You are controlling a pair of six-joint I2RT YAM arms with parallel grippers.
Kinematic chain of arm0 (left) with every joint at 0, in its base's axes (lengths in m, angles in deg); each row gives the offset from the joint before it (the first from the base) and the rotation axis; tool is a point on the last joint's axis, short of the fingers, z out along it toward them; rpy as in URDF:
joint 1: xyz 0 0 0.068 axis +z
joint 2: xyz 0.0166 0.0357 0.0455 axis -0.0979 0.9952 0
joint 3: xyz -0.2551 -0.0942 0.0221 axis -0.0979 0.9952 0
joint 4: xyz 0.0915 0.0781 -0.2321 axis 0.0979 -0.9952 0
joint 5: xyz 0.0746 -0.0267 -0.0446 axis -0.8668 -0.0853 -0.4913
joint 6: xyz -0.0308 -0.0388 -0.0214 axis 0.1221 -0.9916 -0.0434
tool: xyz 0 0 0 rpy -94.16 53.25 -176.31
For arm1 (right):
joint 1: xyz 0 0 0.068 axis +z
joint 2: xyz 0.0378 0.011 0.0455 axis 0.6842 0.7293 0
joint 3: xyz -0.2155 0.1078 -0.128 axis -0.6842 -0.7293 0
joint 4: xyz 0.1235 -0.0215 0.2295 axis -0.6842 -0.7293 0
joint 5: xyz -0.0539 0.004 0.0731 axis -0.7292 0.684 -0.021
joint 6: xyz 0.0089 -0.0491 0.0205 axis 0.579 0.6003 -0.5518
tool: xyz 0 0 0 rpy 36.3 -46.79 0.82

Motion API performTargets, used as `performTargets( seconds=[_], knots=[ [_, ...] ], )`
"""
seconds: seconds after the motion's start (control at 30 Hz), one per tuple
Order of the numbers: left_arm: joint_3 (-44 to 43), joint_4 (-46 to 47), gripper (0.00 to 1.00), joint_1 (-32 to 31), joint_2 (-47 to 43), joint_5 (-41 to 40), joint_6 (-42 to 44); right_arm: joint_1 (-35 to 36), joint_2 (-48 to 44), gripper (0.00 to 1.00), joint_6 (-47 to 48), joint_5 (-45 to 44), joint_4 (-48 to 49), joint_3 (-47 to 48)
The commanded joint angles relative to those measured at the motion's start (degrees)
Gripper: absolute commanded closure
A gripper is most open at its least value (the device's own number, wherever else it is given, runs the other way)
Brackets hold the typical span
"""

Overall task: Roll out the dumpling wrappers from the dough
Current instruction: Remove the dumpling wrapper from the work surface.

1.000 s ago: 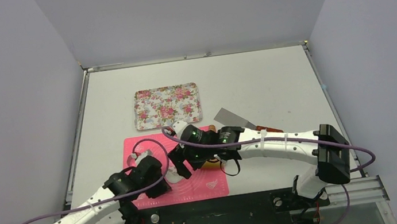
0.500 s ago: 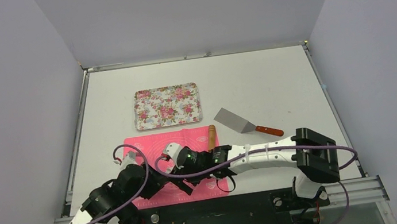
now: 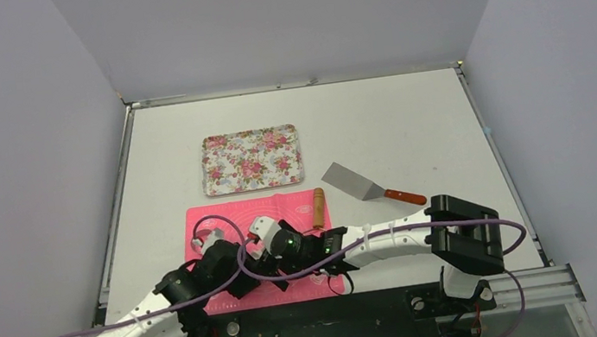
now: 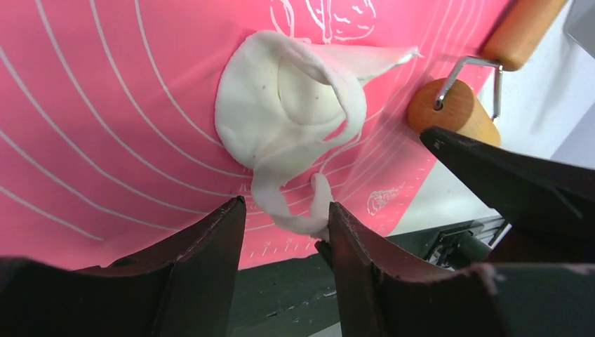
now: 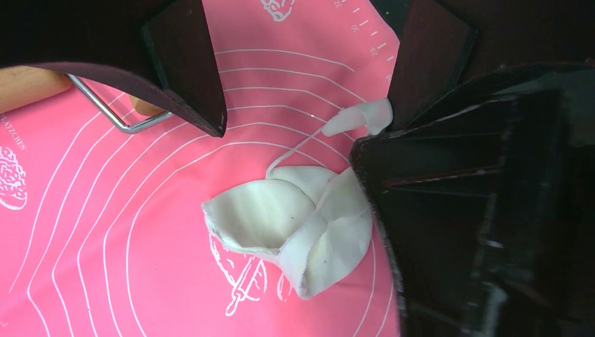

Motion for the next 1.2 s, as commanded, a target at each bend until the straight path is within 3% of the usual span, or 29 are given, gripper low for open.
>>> performTargets(
  seconds=[0.0,0.07,0.17,0.33,0.53,0.67,0.87,1.03,1.17],
  knots=[
    [-0.59,11.30,0.55,0.15,7.06,3.49,1.03,0.24,-1.65,0.22,-1.00,-1.43,8.67,-0.03],
    [-0.97,13.05,0.57,0.22,9.92,3.56,1.20,0.33,-2.29,0.22,-0.94,-0.66,9.82,-0.80],
    [-2.15,12.79,0.68,0.20,12.72,3.57,2.44,0.29,-2.72,0.22,-0.99,-0.60,9.87,-1.47],
    [-2.84,9.51,1.00,0.23,13.90,3.53,3.53,0.27,-5.96,0.22,-2.55,-4.25,10.64,-3.39],
    [-1.69,3.40,1.00,0.27,9.71,1.41,2.65,0.09,-12.58,0.22,-2.98,-5.57,5.36,-4.48],
    [-1.44,-0.41,1.00,0.32,6.73,-0.46,2.04,-1.22,-15.92,0.21,-4.26,0.39,-2.66,-3.68],
    [-2.34,-4.07,1.00,0.64,5.47,-2.09,1.87,-8.51,-17.13,0.20,-8.43,24.71,-7.68,-3.86],
    [-4.38,-3.35,1.00,0.66,3.27,-0.54,4.87,-12.19,-11.25,0.20,-12.39,35.35,-12.78,0.23],
    [-5.33,-4.05,0.98,0.60,1.12,-0.59,6.10,-15.56,-9.48,0.19,-18.51,47.63,-7.29,0.74]
  ],
)
